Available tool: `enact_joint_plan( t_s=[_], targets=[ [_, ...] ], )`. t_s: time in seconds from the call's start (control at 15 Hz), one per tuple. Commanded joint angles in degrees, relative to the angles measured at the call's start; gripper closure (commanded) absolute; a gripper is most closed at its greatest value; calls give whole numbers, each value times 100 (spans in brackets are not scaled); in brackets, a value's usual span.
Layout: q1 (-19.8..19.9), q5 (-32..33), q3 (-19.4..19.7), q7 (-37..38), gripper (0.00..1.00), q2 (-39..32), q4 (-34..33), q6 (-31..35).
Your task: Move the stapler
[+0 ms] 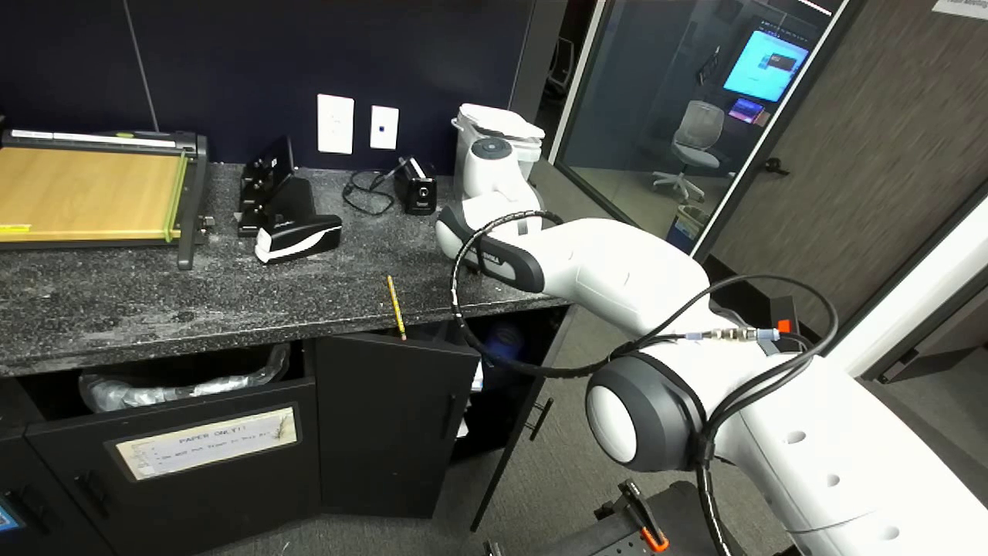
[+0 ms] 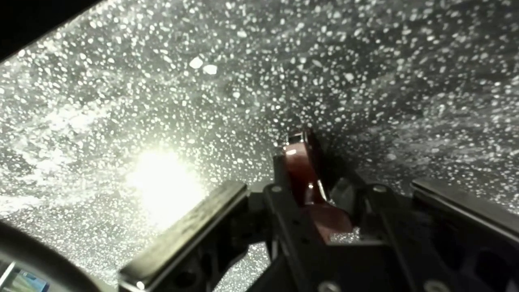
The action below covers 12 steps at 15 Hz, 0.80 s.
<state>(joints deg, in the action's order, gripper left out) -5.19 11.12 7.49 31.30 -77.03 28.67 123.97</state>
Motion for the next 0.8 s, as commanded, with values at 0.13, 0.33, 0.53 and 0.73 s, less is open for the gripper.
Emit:
enact_joint_plan(
  t_s=[0.13, 0.33, 0.53, 0.73],
  targets=[
    [167, -183, 149, 220, 93, -247, -848, -377],
    [341, -233, 246, 494, 93, 129, -324, -484],
    [591, -217, 398, 780, 93, 132, -242, -734],
    [860, -219, 482, 978, 93, -19, -379, -826]
  ],
)
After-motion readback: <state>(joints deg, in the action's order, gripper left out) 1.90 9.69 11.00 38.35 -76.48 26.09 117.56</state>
